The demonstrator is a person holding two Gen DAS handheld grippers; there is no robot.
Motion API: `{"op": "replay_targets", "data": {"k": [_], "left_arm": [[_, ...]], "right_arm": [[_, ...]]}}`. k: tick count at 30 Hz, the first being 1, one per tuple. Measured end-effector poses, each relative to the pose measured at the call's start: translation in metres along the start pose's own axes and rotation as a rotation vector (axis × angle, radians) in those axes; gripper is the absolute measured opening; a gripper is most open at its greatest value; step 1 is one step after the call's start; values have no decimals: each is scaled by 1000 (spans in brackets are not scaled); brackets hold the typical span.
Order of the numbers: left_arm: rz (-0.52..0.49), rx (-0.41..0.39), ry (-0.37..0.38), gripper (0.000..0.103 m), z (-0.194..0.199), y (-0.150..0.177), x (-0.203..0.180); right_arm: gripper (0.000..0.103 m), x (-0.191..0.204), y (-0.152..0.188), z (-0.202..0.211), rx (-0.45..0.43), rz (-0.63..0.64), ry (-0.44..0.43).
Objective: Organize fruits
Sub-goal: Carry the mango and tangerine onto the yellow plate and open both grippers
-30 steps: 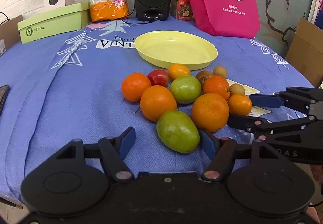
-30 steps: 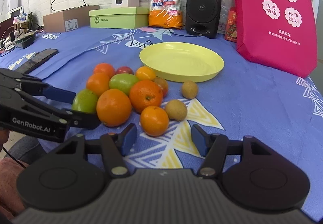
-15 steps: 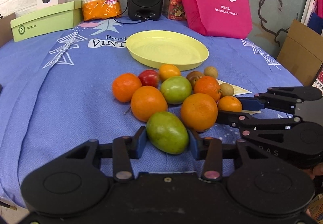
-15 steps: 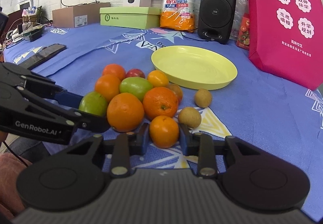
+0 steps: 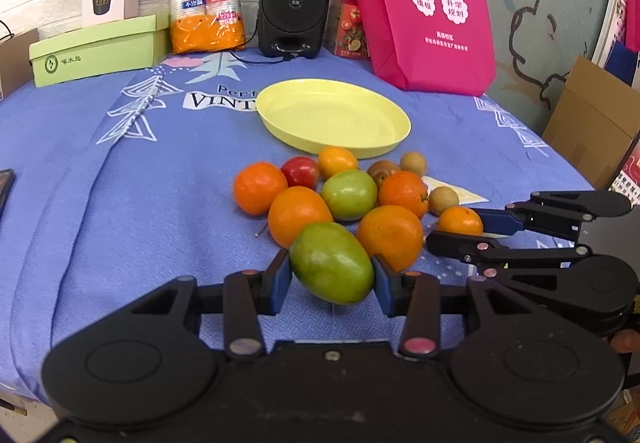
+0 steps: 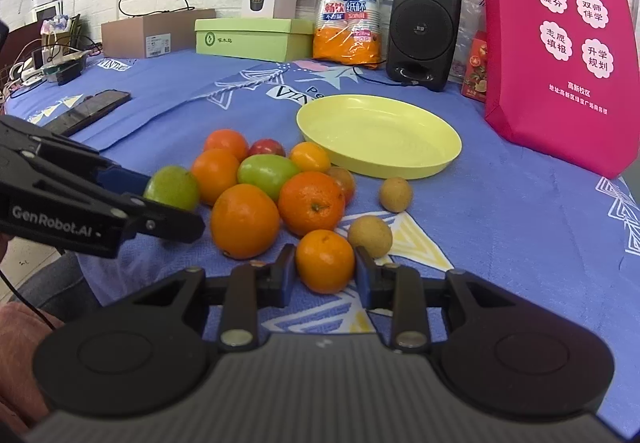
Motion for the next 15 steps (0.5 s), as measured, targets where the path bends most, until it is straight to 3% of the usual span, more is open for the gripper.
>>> {"op": "replay_targets", "data": {"k": [8,15], "left_arm": [[-45,-39,18,42,13,-24,-7],[-111,-76,37,42,-13,-75,-6]], "right_arm": [[30,-21,-16,13,-41,-24,16],[30,-42,-57,-6,-95,-58,16]]}}
Point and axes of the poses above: each gripper's, at about its wrist camera, not at the fingertips, and z roughly against the way its jaws point, x to its left, y to its underside, the point moved 10 cm from there along -z, roughly the way its jaws point, and after that the axes turned 14 degrees about y, right-handed, at the moved point
